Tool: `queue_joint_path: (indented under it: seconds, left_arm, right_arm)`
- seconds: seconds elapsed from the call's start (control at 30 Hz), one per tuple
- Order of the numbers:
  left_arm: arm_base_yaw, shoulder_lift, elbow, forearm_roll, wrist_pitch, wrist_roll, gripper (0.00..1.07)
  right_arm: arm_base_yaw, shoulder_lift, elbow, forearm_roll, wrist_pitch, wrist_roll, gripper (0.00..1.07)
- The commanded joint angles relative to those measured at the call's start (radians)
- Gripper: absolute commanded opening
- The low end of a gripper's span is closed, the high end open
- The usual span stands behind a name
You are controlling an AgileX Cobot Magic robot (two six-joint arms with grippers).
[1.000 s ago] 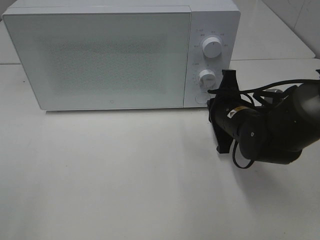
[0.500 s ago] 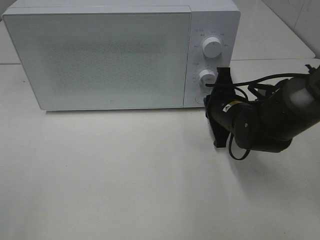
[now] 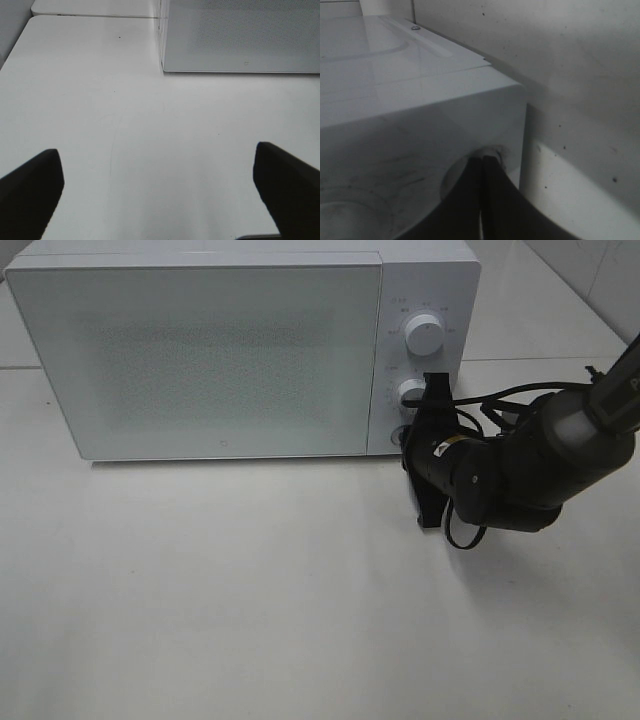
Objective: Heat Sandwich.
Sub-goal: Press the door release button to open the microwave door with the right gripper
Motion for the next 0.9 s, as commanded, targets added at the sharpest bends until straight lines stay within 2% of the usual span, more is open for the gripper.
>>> queue_joint_path:
  seconds: [0.03,0.57,0.67,0.9]
  left_arm:
    - [0.001,-0.021,0.004,-0.007,-0.008,-0.005,0.98]
    - [0.001,-0.021,0.004,-0.007,-0.008,-0.005,0.98]
    - [0.001,-0.021,0.004,-0.007,-0.008,-0.005,0.98]
    - [0.001,-0.021,0.004,-0.007,-0.008,-0.005,0.98]
  right_arm:
    - [-0.008,-0.002,-0.017,0.005,-0.075,-0.004,0.0]
    - [-0.008,-0.002,-0.054,-0.033,-0.254,0.0,0.0]
    - [-0.008,0.003,-0.081,-0.027,-0.313,-0.003,0.0]
    - [-0.008,0.059,-0.162,-0.028,-0.314,-0.002,0.0]
